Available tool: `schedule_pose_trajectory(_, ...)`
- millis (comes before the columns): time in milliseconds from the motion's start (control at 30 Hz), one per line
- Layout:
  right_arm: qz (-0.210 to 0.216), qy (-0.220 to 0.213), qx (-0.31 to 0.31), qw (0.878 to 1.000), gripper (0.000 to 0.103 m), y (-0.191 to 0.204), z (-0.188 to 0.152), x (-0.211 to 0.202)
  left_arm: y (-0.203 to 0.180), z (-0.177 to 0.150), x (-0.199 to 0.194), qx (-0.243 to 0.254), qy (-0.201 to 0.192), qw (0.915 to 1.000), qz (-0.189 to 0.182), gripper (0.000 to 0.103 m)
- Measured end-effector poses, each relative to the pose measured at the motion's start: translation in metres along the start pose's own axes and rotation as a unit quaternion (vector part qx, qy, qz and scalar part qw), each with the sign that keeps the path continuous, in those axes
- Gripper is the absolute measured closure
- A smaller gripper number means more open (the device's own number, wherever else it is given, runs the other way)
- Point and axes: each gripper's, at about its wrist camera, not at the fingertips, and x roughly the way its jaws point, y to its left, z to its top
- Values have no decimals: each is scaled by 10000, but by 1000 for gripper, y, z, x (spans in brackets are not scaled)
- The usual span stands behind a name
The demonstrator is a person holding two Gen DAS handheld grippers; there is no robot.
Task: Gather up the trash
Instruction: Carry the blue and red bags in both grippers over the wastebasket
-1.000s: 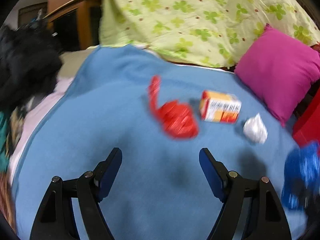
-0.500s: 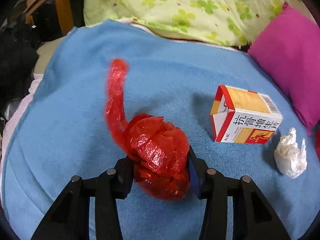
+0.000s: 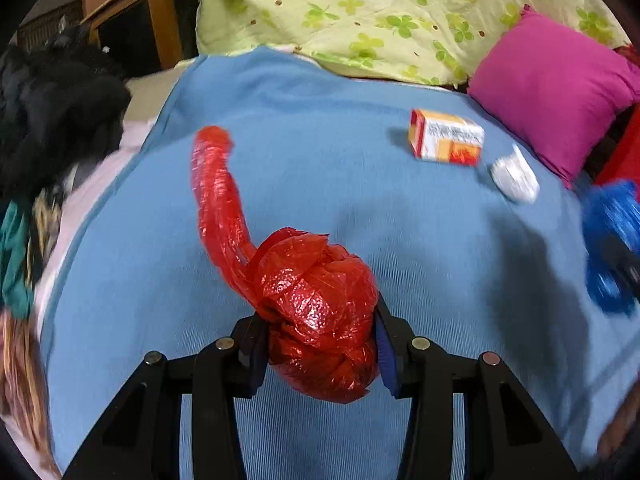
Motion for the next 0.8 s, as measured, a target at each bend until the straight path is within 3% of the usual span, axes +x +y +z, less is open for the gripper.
schedule_pose_trajectory(267, -69, 153, 91, 9998, 45, 23, -37, -56, 19, -54, -40, -143, -1, 9995, -268, 56)
schedule_pose_trajectory(500, -214, 141, 74, 9996, 45, 35, -67, -118, 25, -75, -76, -297, -186, 9982, -495, 56)
schedule_pose_trajectory(800, -367, -192, 39, 9991, 45, 34, -73, -185, 11, -88, -112, -202, -414, 9970, -622, 56)
